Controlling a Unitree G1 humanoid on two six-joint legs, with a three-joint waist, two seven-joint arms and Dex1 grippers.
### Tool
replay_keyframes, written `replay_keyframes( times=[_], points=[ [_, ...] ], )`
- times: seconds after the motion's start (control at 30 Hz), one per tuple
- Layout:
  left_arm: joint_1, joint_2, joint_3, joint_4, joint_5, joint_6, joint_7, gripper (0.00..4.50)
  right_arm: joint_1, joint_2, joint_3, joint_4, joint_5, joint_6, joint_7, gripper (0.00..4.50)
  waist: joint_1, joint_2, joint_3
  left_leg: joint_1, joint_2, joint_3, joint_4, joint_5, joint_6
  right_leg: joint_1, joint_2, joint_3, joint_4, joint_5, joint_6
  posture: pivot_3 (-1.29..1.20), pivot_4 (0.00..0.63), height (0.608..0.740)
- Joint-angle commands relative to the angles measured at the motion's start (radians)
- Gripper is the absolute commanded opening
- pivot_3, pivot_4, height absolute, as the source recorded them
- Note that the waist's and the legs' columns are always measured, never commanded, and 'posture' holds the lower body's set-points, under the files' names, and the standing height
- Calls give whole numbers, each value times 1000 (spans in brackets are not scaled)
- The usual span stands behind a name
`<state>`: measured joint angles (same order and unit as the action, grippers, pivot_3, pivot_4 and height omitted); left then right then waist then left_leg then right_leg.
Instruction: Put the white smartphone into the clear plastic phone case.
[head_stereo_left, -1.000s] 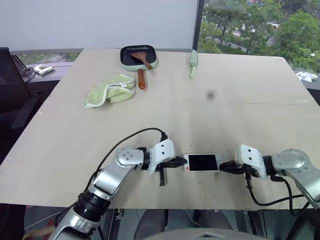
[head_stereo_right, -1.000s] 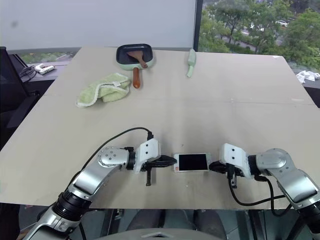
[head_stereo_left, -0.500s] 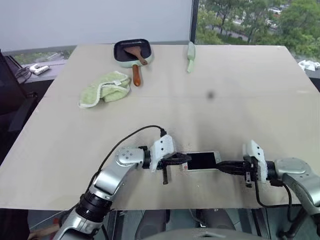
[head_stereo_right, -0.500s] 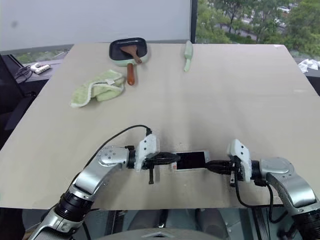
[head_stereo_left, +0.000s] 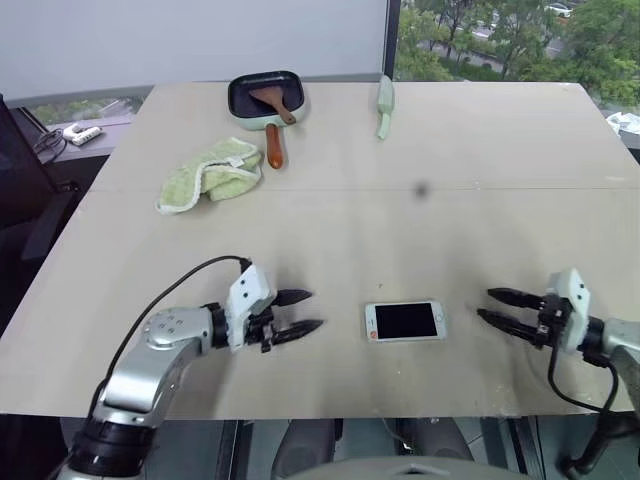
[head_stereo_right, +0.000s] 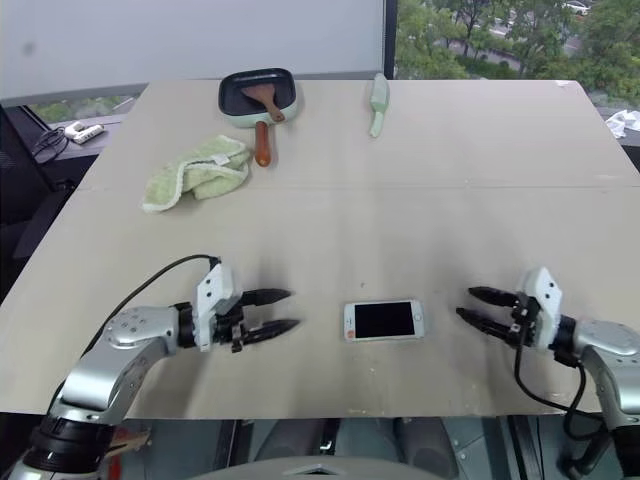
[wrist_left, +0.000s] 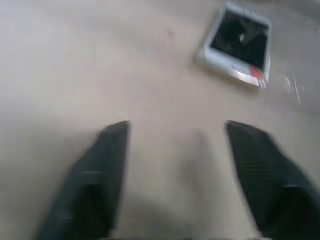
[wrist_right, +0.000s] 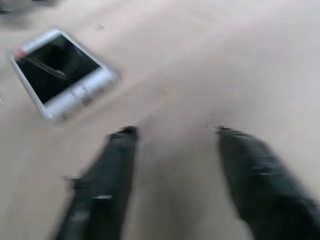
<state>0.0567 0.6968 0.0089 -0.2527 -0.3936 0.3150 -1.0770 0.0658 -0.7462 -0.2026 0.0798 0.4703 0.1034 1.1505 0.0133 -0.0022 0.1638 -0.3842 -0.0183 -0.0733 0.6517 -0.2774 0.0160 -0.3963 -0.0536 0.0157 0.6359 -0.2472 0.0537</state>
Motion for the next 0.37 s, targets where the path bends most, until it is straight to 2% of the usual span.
replay_keyframes(
  times=[0.03,0.37],
  points=[
    [-4,16,56,7,-24,-48,-18,4500,-35,-24,-53,25,14,-43,33,4468,-1,0,1,0,0,0,0,0,0,0,0,0,1,0,0,0,150,740],
    [18,64,146,63,3,-136,-34,4500,-106,-85,-48,128,-2,-82,119,4468,-3,1,2,2,1,2,1,0,0,0,1,2,5,0,0,0,150,740]
  ],
)
